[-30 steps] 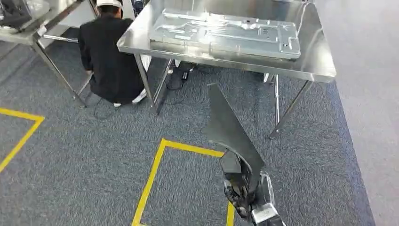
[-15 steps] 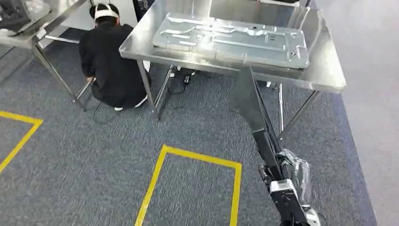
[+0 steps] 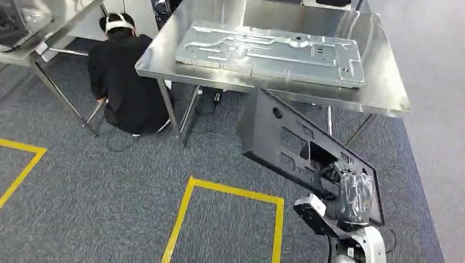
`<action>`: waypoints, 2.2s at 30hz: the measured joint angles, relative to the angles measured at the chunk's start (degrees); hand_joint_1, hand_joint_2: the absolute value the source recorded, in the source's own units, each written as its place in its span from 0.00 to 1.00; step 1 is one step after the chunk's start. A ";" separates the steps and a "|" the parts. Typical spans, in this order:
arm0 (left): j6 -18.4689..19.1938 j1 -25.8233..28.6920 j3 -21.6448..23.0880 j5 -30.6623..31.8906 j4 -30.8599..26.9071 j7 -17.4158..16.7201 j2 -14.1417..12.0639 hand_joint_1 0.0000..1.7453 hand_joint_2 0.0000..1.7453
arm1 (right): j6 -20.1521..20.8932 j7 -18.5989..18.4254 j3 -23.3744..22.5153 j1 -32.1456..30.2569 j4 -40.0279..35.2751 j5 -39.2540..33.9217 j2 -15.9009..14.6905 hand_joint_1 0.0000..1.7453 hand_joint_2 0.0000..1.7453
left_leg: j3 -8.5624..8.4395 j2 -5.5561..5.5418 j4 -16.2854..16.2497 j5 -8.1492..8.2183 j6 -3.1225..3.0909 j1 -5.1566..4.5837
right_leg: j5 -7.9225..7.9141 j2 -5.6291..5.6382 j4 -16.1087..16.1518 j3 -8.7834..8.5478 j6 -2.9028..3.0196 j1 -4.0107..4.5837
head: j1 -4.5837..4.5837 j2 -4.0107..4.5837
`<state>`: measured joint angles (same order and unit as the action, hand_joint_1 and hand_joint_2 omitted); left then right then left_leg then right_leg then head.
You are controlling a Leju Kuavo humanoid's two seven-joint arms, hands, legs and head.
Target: Take the parts from the cabinet and place them on the table.
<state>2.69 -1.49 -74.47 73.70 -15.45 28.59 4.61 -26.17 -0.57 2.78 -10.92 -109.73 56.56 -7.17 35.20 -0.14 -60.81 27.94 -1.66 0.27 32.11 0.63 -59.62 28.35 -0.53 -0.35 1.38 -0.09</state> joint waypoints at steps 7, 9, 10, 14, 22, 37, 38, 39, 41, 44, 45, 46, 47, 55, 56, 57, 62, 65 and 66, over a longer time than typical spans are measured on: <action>0.09 -0.56 0.35 0.61 0.02 -0.22 -0.02 0.00 0.00 | 1.66 -2.51 -0.92 2.09 3.19 7.24 -3.74 1.00 1.00 | -3.19 -0.16 1.04 1.64 -1.40 0.31 | 5.98 -0.36 -16.84 10.89 -1.32 -0.42 | 0.02 0.00; 0.09 -0.48 0.37 0.81 0.02 -0.33 -0.04 0.00 0.00 | 2.61 -3.13 -1.18 2.50 4.14 7.79 -4.64 1.00 1.00 | -4.56 -0.22 1.05 2.64 -1.26 0.29 | 2.17 -0.37 -13.28 11.15 -1.04 -0.40 | 0.02 0.00; 0.09 -0.50 0.42 0.90 0.02 -0.40 -0.04 0.00 0.00 | 3.02 -3.39 -1.55 2.74 4.75 7.92 -5.34 1.00 1.00 | -5.39 -0.23 1.07 3.18 -1.22 0.28 | -0.84 -0.37 -9.00 9.90 -0.96 -0.38 | 0.02 0.00; 0.09 -0.58 0.46 1.05 0.20 -0.48 -0.02 0.00 0.00 | 3.46 -3.85 -2.32 3.49 5.86 7.94 -6.52 1.00 1.00 | -6.75 -0.20 1.26 4.21 -0.93 0.32 | -5.54 -0.71 -2.34 8.50 -0.13 0.17 | -0.02 0.00; 0.09 -0.99 0.48 1.20 0.31 -0.55 -0.04 0.00 0.00 | 3.76 -4.05 -2.89 4.00 6.96 7.94 -7.31 1.00 1.00 | -6.53 -0.27 1.77 4.64 -0.06 0.36 | -4.68 -0.82 -1.41 8.49 0.72 0.79 | 0.13 0.00; 0.24 -0.89 0.74 1.92 0.61 -0.79 -0.96 0.00 0.00 | 5.27 -3.56 -4.35 7.75 11.61 7.90 -10.12 1.00 1.00 | -2.45 -0.25 4.57 -2.72 -1.50 -0.22 | -0.97 -0.20 -5.29 0.32 0.08 -0.03 | 0.04 0.00; 0.24 -0.97 0.76 1.95 0.61 -0.79 -0.96 0.00 0.00 | 5.38 -3.35 -4.33 8.10 11.74 8.05 -10.34 1.00 1.00 | -3.49 -0.24 5.20 -2.34 -1.55 -0.06 | -0.10 -0.19 -9.31 3.25 -0.34 -0.10 | 0.07 0.00; 0.24 -1.01 0.79 1.97 0.61 -0.79 -0.96 0.00 0.00 | 5.40 -3.00 -4.22 8.22 11.76 8.25 -10.47 1.00 1.00 | -4.52 -0.28 5.63 -1.85 -1.50 0.08 | 2.08 -0.21 -12.23 5.82 -0.57 -0.32 | 0.07 0.00; 0.24 -1.03 0.85 1.97 0.70 -0.79 -0.92 0.00 0.00 | 5.40 -2.45 -4.00 8.29 11.87 8.67 -10.54 1.00 1.00 | -6.65 -0.46 5.96 -0.42 -1.21 0.46 | 6.72 -0.28 -14.08 9.44 -1.70 -0.89 | 0.07 0.00; 0.24 -0.92 0.96 2.08 0.90 -0.79 -0.87 0.00 0.00 | 5.34 -1.36 -2.60 8.71 11.89 9.58 -10.84 1.00 1.00 | -10.47 -0.66 5.93 2.46 0.08 1.43 | 2.76 -0.65 -6.23 10.02 -2.82 -2.04 | 0.07 0.00; 0.20 -0.93 1.01 2.05 0.90 -0.79 -0.90 0.00 0.00 | 5.34 -1.05 -2.08 8.72 11.89 9.89 -10.98 1.00 1.00 | -11.58 -0.67 5.86 3.56 0.55 1.57 | -3.05 -0.93 -2.08 9.82 -3.53 -2.54 | 0.09 0.00; 0.13 -0.97 1.03 2.08 0.90 -0.79 -0.98 0.00 0.00 | 5.36 -0.86 -1.32 8.72 12.09 10.06 -11.02 1.00 1.00 | -12.77 -0.72 5.22 4.74 1.08 1.43 | -9.99 -1.68 0.70 10.32 -3.58 -2.78 | 0.09 0.00; 0.11 -0.91 1.07 2.12 0.90 -0.81 -0.98 0.00 0.00 | 5.44 -0.68 -0.56 9.21 12.20 10.36 -11.02 1.00 1.00 | -12.83 -0.90 5.30 5.51 1.59 1.48 | -8.02 -1.78 -0.66 10.16 -2.40 -2.20 | 0.13 0.00; -0.66 -1.96 1.49 2.01 0.94 -0.74 -0.90 0.00 0.00 | 7.13 0.13 5.39 12.15 11.26 11.94 -12.18 1.00 1.00 | -1.48 -0.22 -13.42 10.33 3.11 1.56 | -5.74 -0.86 -0.11 6.38 1.54 -1.21 | 0.04 0.00; -0.66 -1.91 1.49 2.01 0.94 -0.74 -0.90 0.00 0.00 | 7.39 0.13 6.47 12.29 11.26 11.96 -12.18 1.00 1.00 | 0.54 -0.22 -14.36 12.43 2.89 1.38 | -5.20 -0.69 -0.07 5.74 1.69 -0.90 | 0.02 0.00; -0.66 -1.90 1.49 2.01 0.94 -0.72 -0.90 0.00 0.00 | 7.54 0.11 7.37 12.43 11.26 12.01 -12.29 1.00 1.00 | 1.56 -0.22 -13.57 12.50 2.58 1.20 | -4.69 -0.62 -0.07 5.10 1.78 -0.64 | 0.04 0.00; -0.70 -1.82 1.51 2.03 0.96 -0.74 -1.11 0.00 0.00 | 8.48 -0.31 10.44 13.91 11.45 12.47 -12.44 1.00 1.00 | 0.83 -0.21 0.85 -1.54 -0.81 -0.67 | -2.62 -0.35 0.07 2.65 1.57 0.28 | 0.07 0.00; -0.74 -1.79 1.51 2.01 0.98 -0.72 -1.05 0.00 0.00 | 8.50 -0.59 11.02 14.43 11.54 12.53 -12.77 1.00 1.00 | 0.34 -0.34 1.39 -2.73 -0.65 -1.08 | -2.41 -0.35 0.61 2.66 0.66 0.00 | 0.02 0.00; -0.74 -1.88 1.53 2.01 0.98 -0.72 -1.01 0.00 0.00 | 8.48 -0.64 11.17 14.76 11.57 12.53 -12.98 1.00 1.00 | -0.41 -0.28 2.64 -3.13 -0.89 -0.24 | -2.03 -0.37 0.71 2.41 0.36 0.36 | 0.00 0.00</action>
<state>1.95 -3.36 -72.94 75.71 -14.47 27.87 3.60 -17.68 -1.20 13.94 3.84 -98.16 69.09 -20.15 34.79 -0.42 -58.17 24.81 -2.55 0.03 30.08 0.26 -58.91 30.76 -0.17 0.01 1.38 -0.09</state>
